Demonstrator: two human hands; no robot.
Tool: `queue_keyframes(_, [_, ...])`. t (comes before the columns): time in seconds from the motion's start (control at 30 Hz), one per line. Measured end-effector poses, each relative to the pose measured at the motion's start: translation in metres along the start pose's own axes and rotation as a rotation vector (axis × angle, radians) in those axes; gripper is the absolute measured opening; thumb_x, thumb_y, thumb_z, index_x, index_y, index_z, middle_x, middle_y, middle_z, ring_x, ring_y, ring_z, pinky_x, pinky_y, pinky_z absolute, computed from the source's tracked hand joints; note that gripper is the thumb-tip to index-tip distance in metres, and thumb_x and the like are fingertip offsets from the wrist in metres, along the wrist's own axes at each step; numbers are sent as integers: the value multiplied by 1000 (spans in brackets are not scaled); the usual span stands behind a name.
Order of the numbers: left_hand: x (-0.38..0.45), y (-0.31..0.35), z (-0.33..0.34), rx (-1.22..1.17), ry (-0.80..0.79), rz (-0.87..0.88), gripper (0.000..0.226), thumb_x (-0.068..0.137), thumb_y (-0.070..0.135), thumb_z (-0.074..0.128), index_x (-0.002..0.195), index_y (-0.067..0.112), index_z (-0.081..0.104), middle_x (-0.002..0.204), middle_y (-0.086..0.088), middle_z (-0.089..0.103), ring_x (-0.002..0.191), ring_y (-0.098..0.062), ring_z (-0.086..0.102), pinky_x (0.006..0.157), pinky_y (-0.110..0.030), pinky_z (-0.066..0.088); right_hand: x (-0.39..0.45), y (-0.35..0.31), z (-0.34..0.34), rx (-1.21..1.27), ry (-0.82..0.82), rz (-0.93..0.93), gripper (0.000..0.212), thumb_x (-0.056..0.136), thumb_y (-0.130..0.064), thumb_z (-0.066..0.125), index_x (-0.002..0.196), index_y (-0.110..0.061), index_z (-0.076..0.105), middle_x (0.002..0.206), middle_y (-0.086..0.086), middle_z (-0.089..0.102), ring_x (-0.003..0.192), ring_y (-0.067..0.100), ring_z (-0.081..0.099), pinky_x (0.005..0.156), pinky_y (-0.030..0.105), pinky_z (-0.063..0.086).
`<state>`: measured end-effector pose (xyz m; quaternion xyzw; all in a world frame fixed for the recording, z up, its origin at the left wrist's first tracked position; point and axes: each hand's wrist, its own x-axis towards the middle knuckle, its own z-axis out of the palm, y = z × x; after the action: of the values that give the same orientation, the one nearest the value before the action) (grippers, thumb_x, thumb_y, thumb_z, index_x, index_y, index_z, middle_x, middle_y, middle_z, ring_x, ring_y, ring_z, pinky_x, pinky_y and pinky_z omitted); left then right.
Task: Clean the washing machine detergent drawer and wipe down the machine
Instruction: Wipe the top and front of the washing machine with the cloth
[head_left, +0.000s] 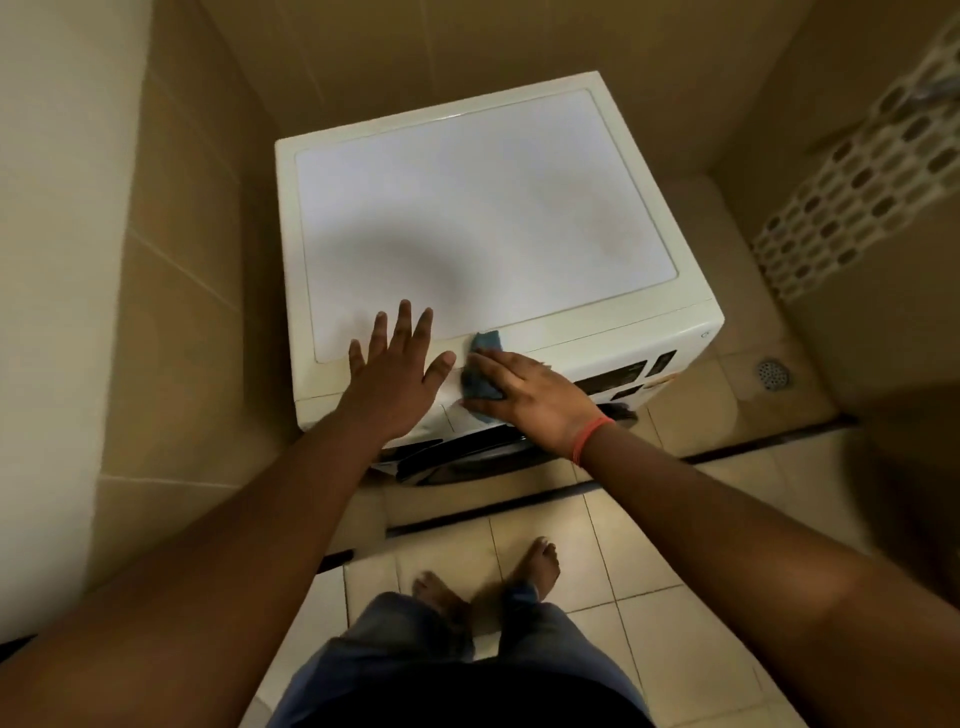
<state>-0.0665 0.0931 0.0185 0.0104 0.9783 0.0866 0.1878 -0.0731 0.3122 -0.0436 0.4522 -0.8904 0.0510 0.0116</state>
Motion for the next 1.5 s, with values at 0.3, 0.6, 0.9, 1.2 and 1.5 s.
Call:
queue_keyframes(0.3, [37,2,-12,36,-16,122,66,99,57,12,155,29,-8,163,0,-16,150,-25,-13,119,-55,-2,26,-76,13,190,301,633,56,76,-12,75,127,-15,53,117,8,57,102,26,50,76,37,53])
queue_keyframes(0.6, [45,-11,-9,55,2,342,64,101,54,15,156,29,-4,163,3,-15,150,-22,-14,120,-54,-3,72,-163,81,965,670,1440,29,95,-14,54,123,-15,52,123,4,51,111,18,52,97,34,49])
queue_keyframes(0.9, [50,-20,4,117,16,448,67,98,56,12,156,26,-1,164,0,-12,151,-24,-11,119,-56,-2,100,-155,71,1332,1017,1827,39,101,-32,45,136,-14,49,126,0,47,111,15,52,97,31,47])
queue_keyframes(1.2, [49,-15,-5,132,41,478,78,88,62,5,156,24,2,164,-3,-9,151,-27,-8,118,-58,2,88,-133,78,1483,1059,2045,8,96,-24,54,89,-21,57,102,6,64,85,19,59,68,25,48])
queue_keyframes(1.5, [48,-18,4,235,27,459,80,87,63,3,157,24,2,164,-4,-9,151,-28,-9,118,-58,1,95,-125,42,1345,1251,1974,16,97,-25,54,110,-15,56,117,0,50,94,13,57,77,22,50])
